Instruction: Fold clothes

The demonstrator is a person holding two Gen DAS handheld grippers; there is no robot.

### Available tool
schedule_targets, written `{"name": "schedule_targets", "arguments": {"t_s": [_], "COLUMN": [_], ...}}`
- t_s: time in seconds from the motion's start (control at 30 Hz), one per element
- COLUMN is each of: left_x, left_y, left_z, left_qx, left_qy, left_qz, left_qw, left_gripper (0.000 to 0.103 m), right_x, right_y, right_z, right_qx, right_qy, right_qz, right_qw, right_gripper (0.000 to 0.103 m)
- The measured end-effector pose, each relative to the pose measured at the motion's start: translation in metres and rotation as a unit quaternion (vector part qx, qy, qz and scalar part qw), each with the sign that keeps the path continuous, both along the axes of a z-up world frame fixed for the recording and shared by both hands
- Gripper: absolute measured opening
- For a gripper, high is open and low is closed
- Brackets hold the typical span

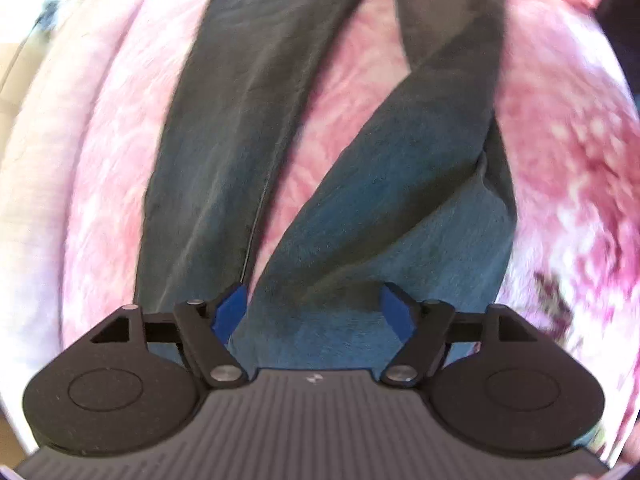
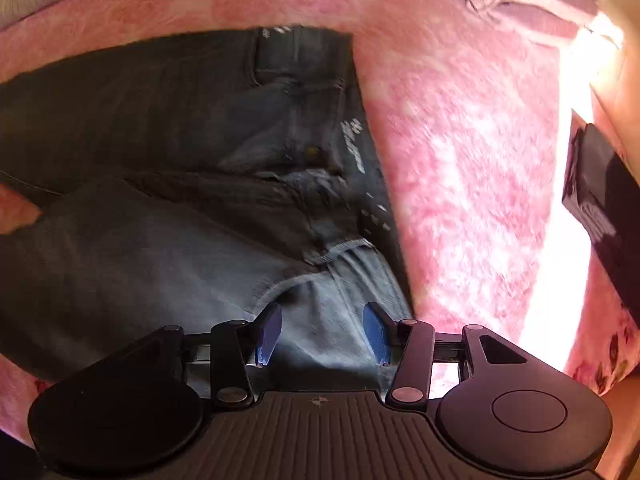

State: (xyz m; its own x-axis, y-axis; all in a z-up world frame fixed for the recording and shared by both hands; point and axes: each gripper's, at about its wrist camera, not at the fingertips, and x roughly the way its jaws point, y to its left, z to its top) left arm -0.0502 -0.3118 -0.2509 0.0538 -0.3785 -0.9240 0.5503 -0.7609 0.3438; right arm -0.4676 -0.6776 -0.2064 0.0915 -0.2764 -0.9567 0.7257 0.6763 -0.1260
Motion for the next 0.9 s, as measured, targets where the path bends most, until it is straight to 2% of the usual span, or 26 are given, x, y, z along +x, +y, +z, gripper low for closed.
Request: {"name": "schedule_targets", "arguments": {"t_s": [0.07,0.2,0.33,0.4,0.43,0.47,0.5,0.67,0.8,0.9], "left_x": [0.008,0.018,0.024,0.025,0.027,0.028,0.029,0.017,0.008,0.001], "left_y": [-0.008,-0.035,-0.063,-0.065,-0.059,-0.054,-0.046,0.058,0.14,0.202], "left_z": [-0.001,-0.009,-0.035,-0.045,-0.037,-0.029,-0.022,0.014,0.042,0.063], "left_qx": [0.022,0.09,0.184,0.22,0.207,0.193,0.181,0.17,0.161,0.154], "left_qy": [0.021,0.055,0.078,0.08,0.076,0.072,0.068,0.059,0.051,0.046], "left_qz": [-0.045,-0.112,-0.101,-0.088,-0.087,-0.086,-0.083,-0.008,0.053,0.098], "left_qw": [0.9985,0.988,0.9747,0.9683,0.9716,0.9748,0.9776,0.9836,0.9842,0.9822], "left_gripper": [0.075,0.078,0.078,0.052,0.043,0.014,0.006,0.004,0.004,0.01], "right_x": [0.022,0.071,0.111,0.129,0.137,0.146,0.154,0.179,0.19,0.202], "right_y": [0.014,0.053,0.093,0.114,0.124,0.133,0.143,0.167,0.176,0.185], "right_z": [0.007,0.007,0.001,-0.004,-0.005,-0.007,-0.008,-0.013,-0.019,-0.024], "right_qx": [0.022,0.044,0.073,0.093,0.096,0.1,0.103,0.124,0.154,0.182], "right_qy": [-0.037,-0.052,-0.07,-0.082,-0.082,-0.083,-0.084,-0.098,-0.105,-0.093], "right_qz": [0.003,0.052,0.086,0.109,0.127,0.146,0.164,0.207,0.231,0.262], "right_qw": [0.999,0.996,0.991,0.986,0.984,0.981,0.977,0.965,0.955,0.943], "right_gripper": [0.05,0.05,0.05,0.051,0.051,0.051,0.051,0.051,0.051,0.051]}}
